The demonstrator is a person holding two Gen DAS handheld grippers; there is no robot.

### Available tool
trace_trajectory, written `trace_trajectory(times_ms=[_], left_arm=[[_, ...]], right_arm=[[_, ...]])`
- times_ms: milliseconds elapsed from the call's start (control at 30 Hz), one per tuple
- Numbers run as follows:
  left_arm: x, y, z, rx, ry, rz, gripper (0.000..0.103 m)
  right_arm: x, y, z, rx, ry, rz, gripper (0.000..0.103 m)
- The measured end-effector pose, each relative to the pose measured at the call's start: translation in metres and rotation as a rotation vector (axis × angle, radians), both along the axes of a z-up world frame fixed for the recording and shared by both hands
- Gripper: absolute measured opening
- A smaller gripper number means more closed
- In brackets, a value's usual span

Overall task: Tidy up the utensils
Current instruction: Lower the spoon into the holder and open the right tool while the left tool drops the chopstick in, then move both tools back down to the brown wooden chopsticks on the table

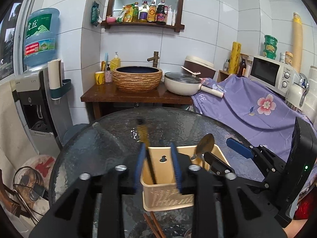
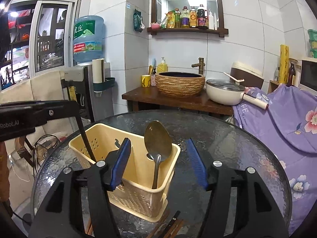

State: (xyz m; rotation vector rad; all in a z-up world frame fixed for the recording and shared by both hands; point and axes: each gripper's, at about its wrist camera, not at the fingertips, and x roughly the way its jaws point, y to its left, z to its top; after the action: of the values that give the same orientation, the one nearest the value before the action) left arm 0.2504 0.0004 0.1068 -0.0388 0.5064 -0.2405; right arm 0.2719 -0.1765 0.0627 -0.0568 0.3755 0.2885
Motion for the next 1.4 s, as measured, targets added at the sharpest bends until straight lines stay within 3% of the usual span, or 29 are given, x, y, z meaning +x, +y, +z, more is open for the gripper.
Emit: trace_trajectory(times_ms=[133,200,267,400,533,600,633,700,800,967,1100,1400], left_arm=[[-0.02,0.001,0.002,-0.019,-0.028,-0.008,0.056],[-0.038,0.001,0.0,-0.025,-0.044,-0.003,0.074],[-0.053,0.0,-0.004,-0.021,-0.053,0.001,0.083],[-0.078,-0.002,-0.027,0.032,-0.03,0.023,0.085],[-0.08,-0.008,-0.078,0.129,0.1,0.04,0.08],[-0.079,-0.011,-0.101,0.149,0.168,0.03,0.063],[-0.078,-0.012,-0.115,0.153,0.211,0.024,0.059],[-0.076,-0.014,-0.134,0.161,0.267,0.011,0.048],[-0.075,-0.015,-0.15,0.161,0.305,0.004,0.046],[-0.074,-0.011,-0.163,0.153,0.33,0.019,0.041],[-0.068,-0.005,-0.165,0.102,0.347,0.018,0.04],[-0.049,-0.011,-0.16,0.097,0.35,0.033,0.038]], right_arm=[[-0.016,-0.012,0.007,0.04,-0.013,-0.01,0.065],[-0.026,-0.02,0.008,0.064,-0.005,-0.01,0.067],[-0.036,-0.027,0.005,0.07,0.015,-0.017,0.07],[-0.054,-0.037,-0.018,0.025,0.123,-0.04,0.074],[-0.065,-0.038,-0.06,-0.078,0.267,-0.053,0.074],[-0.07,-0.035,-0.081,-0.143,0.319,-0.067,0.074],[-0.072,-0.034,-0.092,-0.17,0.346,-0.072,0.074],[-0.077,-0.035,-0.107,-0.183,0.388,-0.079,0.074],[-0.083,-0.034,-0.118,-0.169,0.42,-0.066,0.074],[-0.089,-0.029,-0.12,-0.198,0.412,-0.084,0.074],[-0.086,-0.035,-0.12,-0.164,0.437,-0.102,0.074],[-0.072,-0.044,-0.122,-0.098,0.494,-0.127,0.073]])
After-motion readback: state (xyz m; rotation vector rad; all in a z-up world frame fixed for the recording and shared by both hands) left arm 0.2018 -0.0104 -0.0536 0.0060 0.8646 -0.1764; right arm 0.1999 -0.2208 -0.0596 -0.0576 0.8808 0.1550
